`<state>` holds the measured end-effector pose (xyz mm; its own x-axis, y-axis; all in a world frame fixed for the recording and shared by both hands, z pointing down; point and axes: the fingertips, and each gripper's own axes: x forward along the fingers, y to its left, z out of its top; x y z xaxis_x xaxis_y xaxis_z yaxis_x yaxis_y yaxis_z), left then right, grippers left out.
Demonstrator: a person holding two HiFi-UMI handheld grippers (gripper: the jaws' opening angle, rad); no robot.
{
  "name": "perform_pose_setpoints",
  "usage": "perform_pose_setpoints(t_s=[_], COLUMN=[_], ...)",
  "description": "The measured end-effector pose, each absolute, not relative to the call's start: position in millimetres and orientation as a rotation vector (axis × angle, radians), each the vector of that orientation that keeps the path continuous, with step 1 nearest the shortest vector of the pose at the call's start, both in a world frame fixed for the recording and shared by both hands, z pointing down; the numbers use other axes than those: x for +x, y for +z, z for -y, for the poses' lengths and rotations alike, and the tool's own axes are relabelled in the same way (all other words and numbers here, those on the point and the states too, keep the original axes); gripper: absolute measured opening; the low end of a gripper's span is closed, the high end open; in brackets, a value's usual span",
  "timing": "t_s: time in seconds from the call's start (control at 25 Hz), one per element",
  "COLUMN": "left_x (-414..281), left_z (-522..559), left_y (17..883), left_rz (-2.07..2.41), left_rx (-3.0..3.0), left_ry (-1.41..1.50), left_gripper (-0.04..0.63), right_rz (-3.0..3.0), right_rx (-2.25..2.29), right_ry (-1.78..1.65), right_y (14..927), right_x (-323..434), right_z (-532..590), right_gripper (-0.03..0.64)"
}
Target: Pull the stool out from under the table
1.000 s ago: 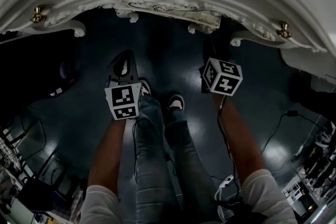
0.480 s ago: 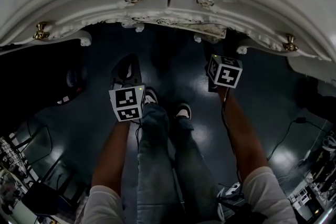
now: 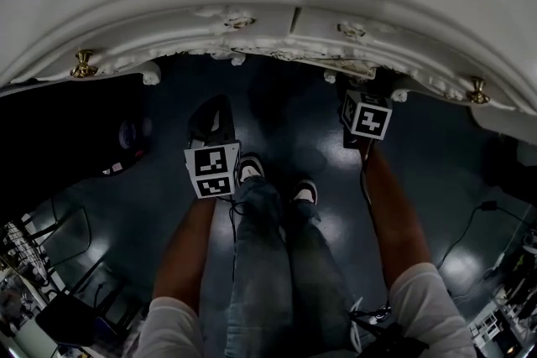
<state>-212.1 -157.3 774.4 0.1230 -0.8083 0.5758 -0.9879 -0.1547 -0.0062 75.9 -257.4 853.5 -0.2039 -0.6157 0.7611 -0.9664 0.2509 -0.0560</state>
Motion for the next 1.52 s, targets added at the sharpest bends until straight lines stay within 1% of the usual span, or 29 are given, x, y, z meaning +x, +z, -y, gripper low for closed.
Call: perform_pose_setpoints(t_s=[0.28, 0.32, 0.4, 0.56, 0.64, 0.68, 0.92, 1.08, 1.28, 1.52], left_x=[-213, -214, -218, -232, -241, -246, -248, -248, -248, -247], left_z=[159, 159, 162, 176, 184, 188, 214, 236, 258, 273], left_y=[785, 787, 790, 795, 801, 804, 830, 853, 857, 872], left_rz=[1.726, 1.727, 1.738, 1.758, 1.757, 1.758, 1.627, 1.568, 1.528, 1.461], left_rx=[2.020, 2.018, 2.026, 2.018, 2.008, 2.005, 2.099, 2.133, 2.135, 2.133], left_ry=[0.622, 0.631, 0.646, 0.629, 0.632, 0.647, 0.809, 0.864, 0.873, 0.978], left_gripper=[0.012, 0.026, 0.097, 0.218, 0.259, 0.267, 0.293, 0.293, 0.292, 0.290], right_rz=[1.947, 1.942, 1.935, 1.938, 1.951, 1.952, 1.964, 1.974, 1.959, 1.952], right_rx=[1.466, 1.464, 1.460, 1.472, 1.487, 1.496, 1.511, 1.543, 1.551, 1.552], right_ry=[0.704, 0.703, 0.717, 0.743, 0.734, 0.727, 0.703, 0.690, 0.681, 0.696], right_y=[853, 851, 850, 854, 852, 851, 851, 848, 850, 854], right_x=[75, 75, 75, 76, 74, 74, 74, 74, 77, 75], right_z=[263, 263, 261, 259, 261, 261, 261, 262, 262, 262], right_gripper=[0.278, 0.278, 0.278, 0.278, 0.278, 0.278, 0.278, 0.278, 0.278, 0.278])
